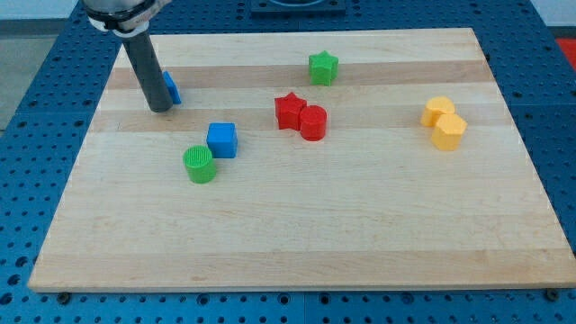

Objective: Move the blue cube to the bottom of the blue triangle

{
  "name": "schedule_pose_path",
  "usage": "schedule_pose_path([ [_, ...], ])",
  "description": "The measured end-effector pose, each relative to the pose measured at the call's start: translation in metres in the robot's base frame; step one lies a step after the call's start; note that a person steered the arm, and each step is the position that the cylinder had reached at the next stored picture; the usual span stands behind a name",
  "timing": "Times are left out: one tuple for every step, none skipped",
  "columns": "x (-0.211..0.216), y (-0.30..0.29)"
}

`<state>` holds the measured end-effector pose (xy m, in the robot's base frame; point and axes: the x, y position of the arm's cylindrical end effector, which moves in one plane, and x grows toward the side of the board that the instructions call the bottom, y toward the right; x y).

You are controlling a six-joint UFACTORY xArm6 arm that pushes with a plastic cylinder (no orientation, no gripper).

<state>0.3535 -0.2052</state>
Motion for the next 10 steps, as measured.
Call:
schedule_pose_path([
  [-0.016, 0.006],
  [-0.020, 0.015],
  [-0.041, 0.015],
  [-0.066, 0.009],
  [-0.086, 0.003],
  [-0.105, -0.012],
  [-0.112, -0.021],
  [-0.080, -0.009],
  [-0.015, 0.022],
  [0.023, 0.052],
])
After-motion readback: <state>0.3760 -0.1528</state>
